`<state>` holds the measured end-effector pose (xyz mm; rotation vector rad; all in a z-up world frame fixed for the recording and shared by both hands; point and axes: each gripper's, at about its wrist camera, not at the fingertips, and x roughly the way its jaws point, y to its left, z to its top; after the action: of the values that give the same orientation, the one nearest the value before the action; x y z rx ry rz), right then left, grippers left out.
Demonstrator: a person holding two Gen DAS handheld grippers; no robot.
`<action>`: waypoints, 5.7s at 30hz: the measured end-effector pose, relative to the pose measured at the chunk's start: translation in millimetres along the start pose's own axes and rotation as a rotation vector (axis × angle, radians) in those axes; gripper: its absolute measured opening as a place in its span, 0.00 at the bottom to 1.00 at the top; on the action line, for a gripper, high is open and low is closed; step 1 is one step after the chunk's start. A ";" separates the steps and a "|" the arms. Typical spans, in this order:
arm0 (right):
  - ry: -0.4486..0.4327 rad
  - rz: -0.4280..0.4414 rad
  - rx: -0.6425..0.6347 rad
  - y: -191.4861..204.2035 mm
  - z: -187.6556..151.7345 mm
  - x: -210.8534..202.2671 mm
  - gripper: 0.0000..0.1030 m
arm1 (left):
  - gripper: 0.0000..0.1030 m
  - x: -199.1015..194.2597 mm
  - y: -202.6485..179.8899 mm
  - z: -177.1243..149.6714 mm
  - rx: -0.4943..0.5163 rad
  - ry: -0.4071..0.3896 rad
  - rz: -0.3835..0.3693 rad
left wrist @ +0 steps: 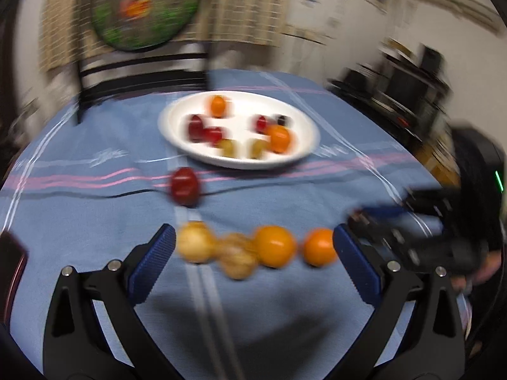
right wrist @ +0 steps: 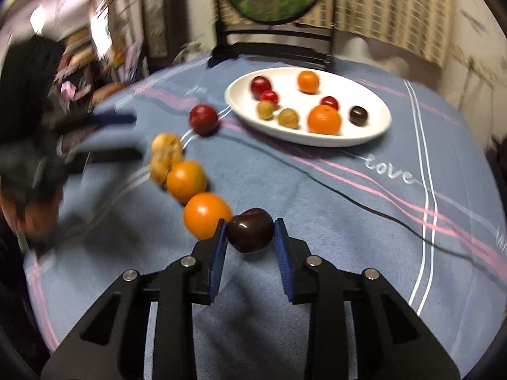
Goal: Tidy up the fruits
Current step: 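Grasp a second dark plum with the right tool while the left tool grasps a mandarin, then carry the dark plum and mandarin onto the white plate and release both, then grasp an orange round fruit with the right tool while the left tool grasps a brown round fruit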
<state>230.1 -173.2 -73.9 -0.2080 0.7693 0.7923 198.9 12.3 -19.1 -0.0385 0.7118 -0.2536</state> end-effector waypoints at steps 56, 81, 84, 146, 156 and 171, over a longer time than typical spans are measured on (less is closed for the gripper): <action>-0.097 -0.071 0.177 -29.2 16.2 -2.7 0.31 | 0.37 34.7 -36.8 37.4 0.136 0.099 -0.012; -0.205 -0.151 0.407 -93.4 104.6 72.0 0.66 | 0.88 89.5 37.5 139.5 0.004 -0.055 0.252; -0.217 -0.112 0.341 -73.9 105.1 51.1 0.66 | 0.96 63.6 34.6 141.3 0.029 -0.104 0.301; 0.070 0.078 -0.045 14.1 26.8 41.6 0.39 | 0.43 18.6 -5.4 -7.0 0.267 0.109 -0.034; 0.083 0.074 -0.027 12.1 25.7 42.8 0.39 | 0.43 33.1 4.2 -11.1 0.262 0.137 0.061; 0.088 0.082 -0.014 13.3 25.2 41.2 0.39 | 0.41 46.1 -17.6 -21.4 0.386 0.092 0.191</action>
<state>253.0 -129.6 -83.0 -0.2265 0.8595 0.8709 214.7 -14.9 -62.8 0.4088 0.7426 -0.2066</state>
